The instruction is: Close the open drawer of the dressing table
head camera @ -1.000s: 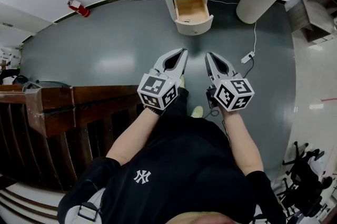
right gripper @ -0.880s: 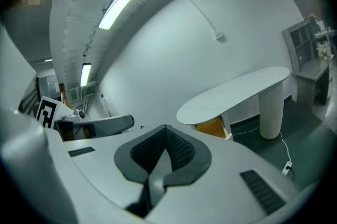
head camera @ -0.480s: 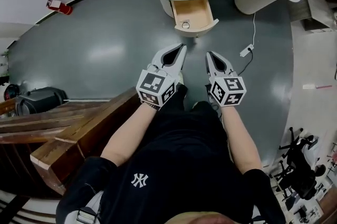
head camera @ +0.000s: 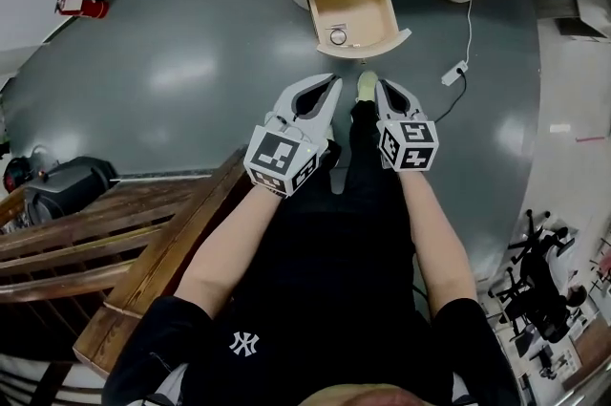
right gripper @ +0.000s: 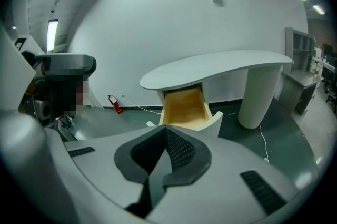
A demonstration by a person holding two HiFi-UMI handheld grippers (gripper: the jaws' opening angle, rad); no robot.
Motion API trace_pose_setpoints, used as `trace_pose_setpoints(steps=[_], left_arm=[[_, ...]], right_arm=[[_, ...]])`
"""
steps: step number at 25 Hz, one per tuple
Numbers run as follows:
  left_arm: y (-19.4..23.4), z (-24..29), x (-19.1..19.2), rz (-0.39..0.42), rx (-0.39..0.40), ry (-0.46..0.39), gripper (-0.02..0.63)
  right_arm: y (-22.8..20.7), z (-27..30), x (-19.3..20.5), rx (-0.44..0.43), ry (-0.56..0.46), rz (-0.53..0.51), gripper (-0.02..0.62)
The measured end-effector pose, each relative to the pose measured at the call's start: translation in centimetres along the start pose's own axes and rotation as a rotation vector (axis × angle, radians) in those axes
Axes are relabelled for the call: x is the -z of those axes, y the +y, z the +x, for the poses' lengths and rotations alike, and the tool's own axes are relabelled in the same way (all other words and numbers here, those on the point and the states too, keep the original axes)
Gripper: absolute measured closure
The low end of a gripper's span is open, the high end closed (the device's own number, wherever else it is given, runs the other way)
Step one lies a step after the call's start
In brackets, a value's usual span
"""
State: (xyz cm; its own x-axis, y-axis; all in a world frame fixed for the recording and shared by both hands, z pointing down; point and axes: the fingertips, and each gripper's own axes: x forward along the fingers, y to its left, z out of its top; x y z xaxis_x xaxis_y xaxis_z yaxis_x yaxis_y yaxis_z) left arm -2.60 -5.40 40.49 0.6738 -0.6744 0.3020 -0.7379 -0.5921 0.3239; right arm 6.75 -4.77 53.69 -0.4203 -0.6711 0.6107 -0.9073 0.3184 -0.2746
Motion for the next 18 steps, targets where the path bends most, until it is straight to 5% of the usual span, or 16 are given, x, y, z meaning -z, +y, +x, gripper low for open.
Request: trace_pose_setpoints(steps=[11,18], left_arm=[[3.9,6.8,6.3,-0.016,-0.019,0.035,0.597],[5.4,9.4,8.3,-0.041,-0.026,0.028,0.597]], right_arm=[[-6.4,10.3,6.6,0.02,0.073,0.018,0.58],[-7.1,12.8,6.6,0.001,0.028,-0.019,0.58]])
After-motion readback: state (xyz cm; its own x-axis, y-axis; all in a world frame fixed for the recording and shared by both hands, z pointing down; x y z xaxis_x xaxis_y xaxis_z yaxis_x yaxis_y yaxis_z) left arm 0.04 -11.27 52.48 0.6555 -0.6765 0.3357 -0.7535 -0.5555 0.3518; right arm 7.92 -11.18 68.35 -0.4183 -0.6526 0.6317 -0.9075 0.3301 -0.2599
